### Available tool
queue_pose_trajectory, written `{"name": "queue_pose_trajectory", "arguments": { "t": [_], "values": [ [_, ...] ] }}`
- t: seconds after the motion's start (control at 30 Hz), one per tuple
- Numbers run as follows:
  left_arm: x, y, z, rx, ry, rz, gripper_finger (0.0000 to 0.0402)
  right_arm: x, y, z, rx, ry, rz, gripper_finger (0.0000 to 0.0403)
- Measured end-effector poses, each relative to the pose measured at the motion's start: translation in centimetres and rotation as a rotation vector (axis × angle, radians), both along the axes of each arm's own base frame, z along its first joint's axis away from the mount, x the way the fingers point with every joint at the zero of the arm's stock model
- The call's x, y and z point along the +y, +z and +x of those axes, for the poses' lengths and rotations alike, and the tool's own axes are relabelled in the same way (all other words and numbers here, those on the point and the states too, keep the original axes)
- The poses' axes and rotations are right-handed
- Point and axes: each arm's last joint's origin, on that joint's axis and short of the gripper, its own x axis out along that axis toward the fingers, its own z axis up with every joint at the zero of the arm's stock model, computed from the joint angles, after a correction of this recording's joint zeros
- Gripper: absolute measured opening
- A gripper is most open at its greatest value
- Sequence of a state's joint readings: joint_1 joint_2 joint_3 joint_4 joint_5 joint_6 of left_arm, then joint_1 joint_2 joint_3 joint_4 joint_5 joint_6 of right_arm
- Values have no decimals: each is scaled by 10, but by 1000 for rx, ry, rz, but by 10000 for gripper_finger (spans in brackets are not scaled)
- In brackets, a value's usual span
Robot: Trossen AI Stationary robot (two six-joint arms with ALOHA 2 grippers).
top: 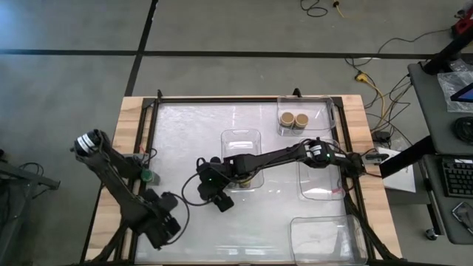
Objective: Sort spices by type
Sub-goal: Put the left black seasoning bottle into the middle right transparent bin
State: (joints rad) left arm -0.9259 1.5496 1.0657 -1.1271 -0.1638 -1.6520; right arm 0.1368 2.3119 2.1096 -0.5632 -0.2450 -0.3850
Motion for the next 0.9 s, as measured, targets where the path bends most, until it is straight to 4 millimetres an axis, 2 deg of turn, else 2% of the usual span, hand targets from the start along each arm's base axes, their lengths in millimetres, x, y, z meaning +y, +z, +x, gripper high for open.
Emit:
{"name": "queue_pose_trajectory", "arguments": {
  "t": [0.23, 0.3, 0.4, 0.57, 0.67, 0.77, 0.9],
  "values": [
    [7, 21, -6, -104, -5, -47, 322, 1, 0, 1, 6, -15, 48, 226],
    [4, 29, -8, -136, -100, -67, 322, 3, 2, 1, 4, -25, 61, 218],
    [0, 54, -5, -290, -243, -45, 322, 7, 12, 1, 3, -51, 96, 204],
    [18, 91, -10, -455, -230, 96, 322, 10, 65, -9, -41, -77, 142, 198],
    [34, 104, -19, -512, -216, 183, 322, 8, 92, -18, -19, -116, 173, 205],
    [46, 112, -24, -614, -191, 250, 322, 5, 114, -32, 36, -178, 205, 204],
    [57, 116, -27, -781, -147, 383, 322, 3, 142, -62, 146, -256, 246, 197]
  ]
}}
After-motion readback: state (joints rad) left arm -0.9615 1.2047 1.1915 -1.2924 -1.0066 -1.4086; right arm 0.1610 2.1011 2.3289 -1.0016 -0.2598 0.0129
